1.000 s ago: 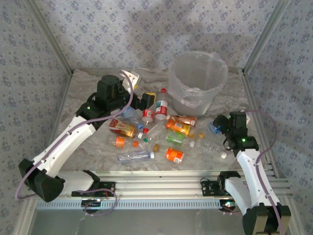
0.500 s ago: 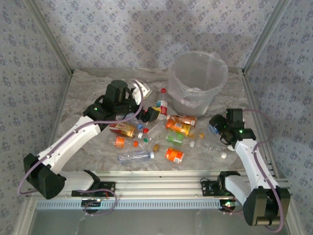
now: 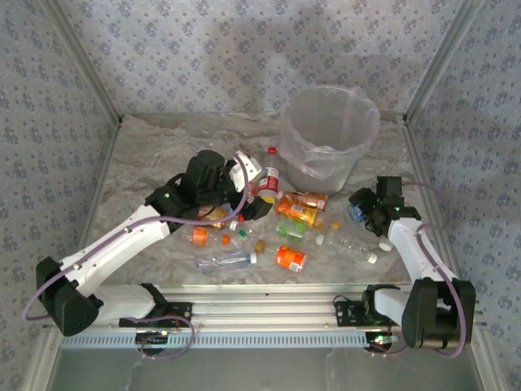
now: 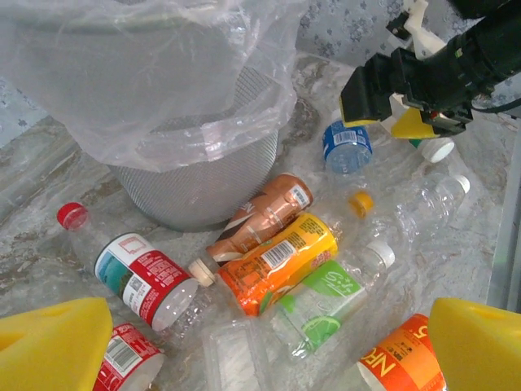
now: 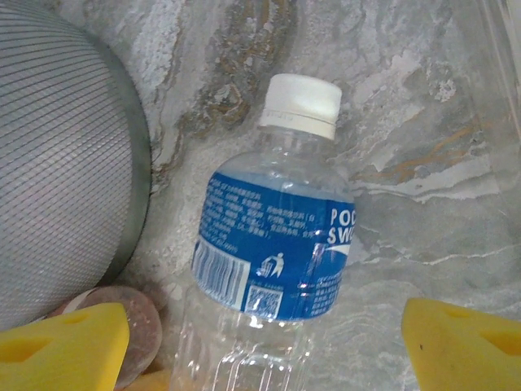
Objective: Put the plastic bottles in the bin
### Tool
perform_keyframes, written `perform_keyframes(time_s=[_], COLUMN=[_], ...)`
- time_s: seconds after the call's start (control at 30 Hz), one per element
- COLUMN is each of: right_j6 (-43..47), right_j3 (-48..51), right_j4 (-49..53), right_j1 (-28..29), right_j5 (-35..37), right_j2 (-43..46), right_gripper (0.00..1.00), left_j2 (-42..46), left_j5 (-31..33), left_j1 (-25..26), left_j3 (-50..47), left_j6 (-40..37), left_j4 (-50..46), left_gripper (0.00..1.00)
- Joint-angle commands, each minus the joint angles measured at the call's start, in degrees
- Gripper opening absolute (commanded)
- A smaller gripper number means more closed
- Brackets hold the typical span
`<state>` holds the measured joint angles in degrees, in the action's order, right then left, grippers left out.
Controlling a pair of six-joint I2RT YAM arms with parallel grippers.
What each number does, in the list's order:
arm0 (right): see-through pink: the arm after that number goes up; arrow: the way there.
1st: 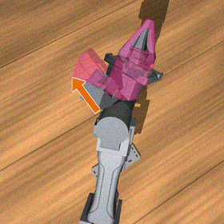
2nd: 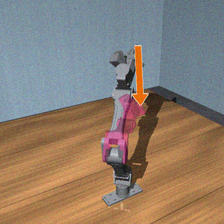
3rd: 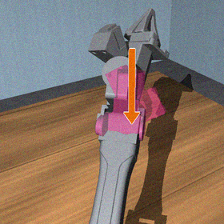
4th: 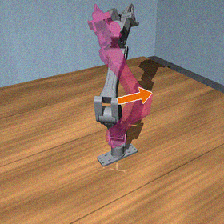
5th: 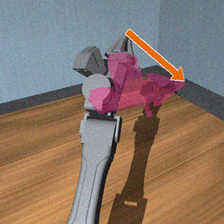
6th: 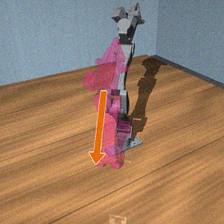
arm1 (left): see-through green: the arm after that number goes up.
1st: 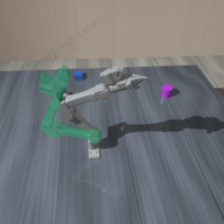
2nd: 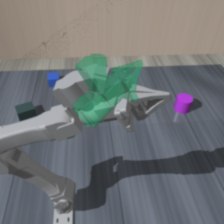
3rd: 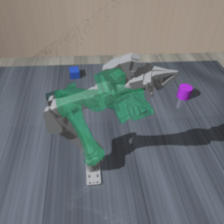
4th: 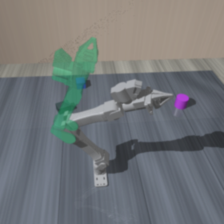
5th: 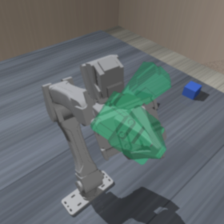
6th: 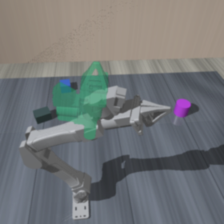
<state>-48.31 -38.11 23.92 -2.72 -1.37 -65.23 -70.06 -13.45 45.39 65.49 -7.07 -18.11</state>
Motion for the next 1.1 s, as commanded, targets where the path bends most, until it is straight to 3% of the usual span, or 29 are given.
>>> perform_keyframes(time_s=[0.0, 0.5, 1.07], right_j6=[-1.0, -3.1, -3.9], right_j3=[0.9, 2.2, 1.7], right_j4=[-3.3, -11.6, -14.1], right_j1=[-0.8, 0.0, 0.5], right_j5=[-0.8, -2.5, -0.9], right_j2=[-2.0, -11.2, -13.5], right_gripper=[0.89, 0.89, 0.75], left_j2=[1.5, 0.9, 1.3], left_j5=[0.5, 0.2, 0.3], left_j1=[0.5, 1.0, 1.2], left_j3=[0.0, 0.6, 0.4], left_j6=[-0.9, -0.5, -0.4], left_j4=[1.4, 1.0, 1.1], left_gripper=[1.0, 1.0, 1.0])
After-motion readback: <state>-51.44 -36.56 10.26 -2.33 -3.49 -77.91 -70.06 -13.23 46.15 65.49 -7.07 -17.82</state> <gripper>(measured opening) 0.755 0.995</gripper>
